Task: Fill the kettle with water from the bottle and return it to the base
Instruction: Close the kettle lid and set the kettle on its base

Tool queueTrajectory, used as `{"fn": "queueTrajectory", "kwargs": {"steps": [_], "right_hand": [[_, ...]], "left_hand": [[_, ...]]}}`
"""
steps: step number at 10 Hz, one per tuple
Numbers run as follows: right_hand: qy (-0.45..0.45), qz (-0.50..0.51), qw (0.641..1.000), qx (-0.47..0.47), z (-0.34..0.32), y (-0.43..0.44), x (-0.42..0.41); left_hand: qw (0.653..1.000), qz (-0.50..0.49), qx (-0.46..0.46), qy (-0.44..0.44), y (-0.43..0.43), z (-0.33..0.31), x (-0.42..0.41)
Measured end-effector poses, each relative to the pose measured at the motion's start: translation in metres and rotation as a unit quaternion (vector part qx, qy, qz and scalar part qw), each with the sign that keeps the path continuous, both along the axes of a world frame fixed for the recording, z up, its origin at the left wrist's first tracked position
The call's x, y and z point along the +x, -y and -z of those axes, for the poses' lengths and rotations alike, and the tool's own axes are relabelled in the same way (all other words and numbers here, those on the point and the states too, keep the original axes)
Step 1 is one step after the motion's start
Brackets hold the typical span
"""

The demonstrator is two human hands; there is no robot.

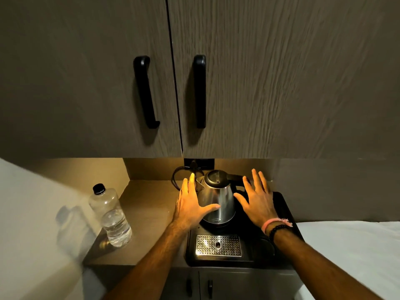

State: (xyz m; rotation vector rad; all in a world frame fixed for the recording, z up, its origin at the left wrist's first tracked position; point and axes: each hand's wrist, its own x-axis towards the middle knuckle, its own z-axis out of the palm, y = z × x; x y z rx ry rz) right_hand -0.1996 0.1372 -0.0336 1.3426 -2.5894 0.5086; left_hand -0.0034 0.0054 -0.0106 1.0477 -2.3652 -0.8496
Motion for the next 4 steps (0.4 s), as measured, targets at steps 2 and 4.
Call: {"fn": "queueTrajectory", "kwargs": {"steps": [2, 4], "right_hand": [[0.041, 0.060, 0.997, 0.002, -0.011, 0.001, 0.005], [0.052, 0.058, 0.995, 0.068, -0.032, -0.007, 0.038]], "left_hand": [[0.992, 0.023, -0.102, 0.076, -0.007, -0.008, 0.019], [0.980, 0.037, -0.156, 0.118, -0.024, -0.019, 0.052]]}}
